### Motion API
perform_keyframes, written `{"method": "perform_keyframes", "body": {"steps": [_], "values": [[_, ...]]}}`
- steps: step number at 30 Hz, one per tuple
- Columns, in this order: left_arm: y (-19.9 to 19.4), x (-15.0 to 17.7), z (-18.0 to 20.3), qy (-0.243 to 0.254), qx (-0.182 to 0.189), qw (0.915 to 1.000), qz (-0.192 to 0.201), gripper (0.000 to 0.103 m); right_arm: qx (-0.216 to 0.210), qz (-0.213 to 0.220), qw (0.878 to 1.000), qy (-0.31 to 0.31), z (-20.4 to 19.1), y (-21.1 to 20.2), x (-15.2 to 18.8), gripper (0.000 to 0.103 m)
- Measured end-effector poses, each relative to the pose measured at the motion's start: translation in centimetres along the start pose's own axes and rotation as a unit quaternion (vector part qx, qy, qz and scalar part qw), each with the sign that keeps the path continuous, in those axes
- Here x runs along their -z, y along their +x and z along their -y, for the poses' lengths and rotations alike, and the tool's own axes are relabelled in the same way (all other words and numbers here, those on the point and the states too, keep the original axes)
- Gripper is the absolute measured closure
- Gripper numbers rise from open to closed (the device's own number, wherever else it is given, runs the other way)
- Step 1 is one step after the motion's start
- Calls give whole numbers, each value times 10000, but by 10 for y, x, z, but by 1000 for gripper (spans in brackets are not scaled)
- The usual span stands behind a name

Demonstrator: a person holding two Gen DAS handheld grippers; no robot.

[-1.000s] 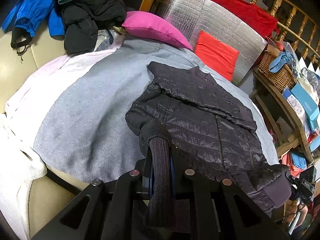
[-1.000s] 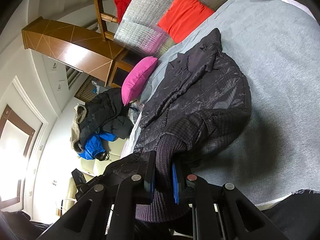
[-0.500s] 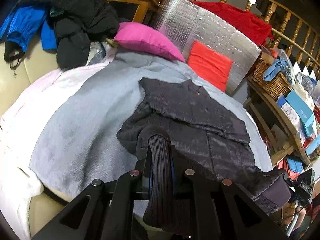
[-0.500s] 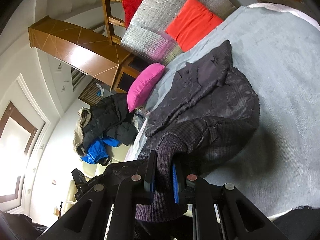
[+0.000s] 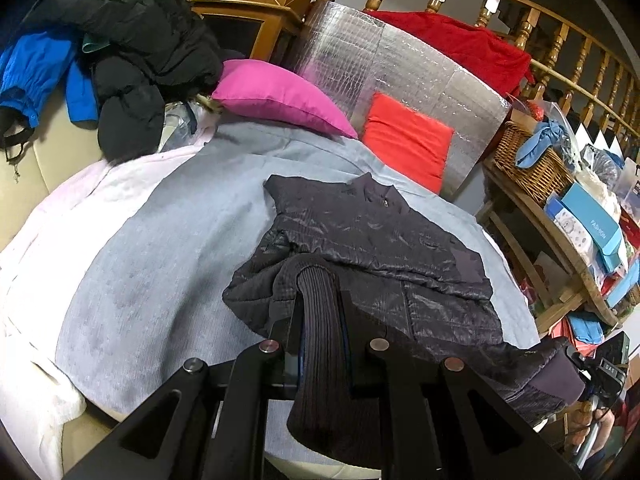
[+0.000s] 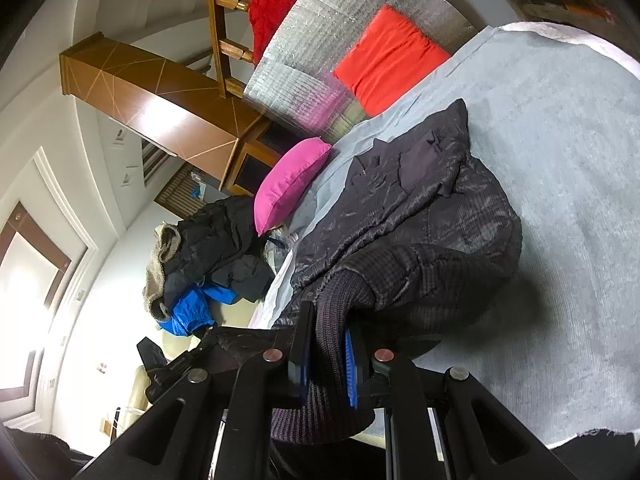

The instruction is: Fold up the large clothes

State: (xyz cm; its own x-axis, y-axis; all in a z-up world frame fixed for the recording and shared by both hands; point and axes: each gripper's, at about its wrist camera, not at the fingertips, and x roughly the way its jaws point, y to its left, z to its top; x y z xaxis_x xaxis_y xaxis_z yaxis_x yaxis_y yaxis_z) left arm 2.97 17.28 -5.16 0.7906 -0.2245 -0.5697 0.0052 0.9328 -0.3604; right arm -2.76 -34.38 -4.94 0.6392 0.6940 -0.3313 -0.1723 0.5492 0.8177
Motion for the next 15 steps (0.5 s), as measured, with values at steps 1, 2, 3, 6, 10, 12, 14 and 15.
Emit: {"method": "perform_keyframes", "body": {"steps": [1, 2, 3, 6, 10, 12, 14, 15], "values": [[1, -2, 0, 9, 10, 10000, 15, 89, -4, 16, 10000, -13, -1, 1, -2, 89], [1, -4, 1, 13, 19, 10000, 32, 89, -5, 37, 10000, -23, -3, 2, -5, 89], [2, -8, 1, 14, 33, 10000, 59, 89, -4, 63, 10000, -36, -4, 3, -7, 88], [6, -23, 7, 76, 91, 9998, 142, 89, -4, 179, 9998, -55, -6, 5, -19, 89], [15, -49, 18, 217, 137, 9992, 315, 89, -31, 386, 9992, -94, -9, 14, -42, 89], [23, -67, 26, 306, 165, 9985, 418, 90, -46, 488, 9987, -118, -10, 19, -55, 89], [33, -84, 35, 405, 159, 9976, 540, 90, -53, 591, 9981, -136, -10, 26, -73, 89], [37, -92, 39, 428, 152, 9973, 580, 90, -49, 651, 9978, -145, -10, 30, -84, 89]]}}
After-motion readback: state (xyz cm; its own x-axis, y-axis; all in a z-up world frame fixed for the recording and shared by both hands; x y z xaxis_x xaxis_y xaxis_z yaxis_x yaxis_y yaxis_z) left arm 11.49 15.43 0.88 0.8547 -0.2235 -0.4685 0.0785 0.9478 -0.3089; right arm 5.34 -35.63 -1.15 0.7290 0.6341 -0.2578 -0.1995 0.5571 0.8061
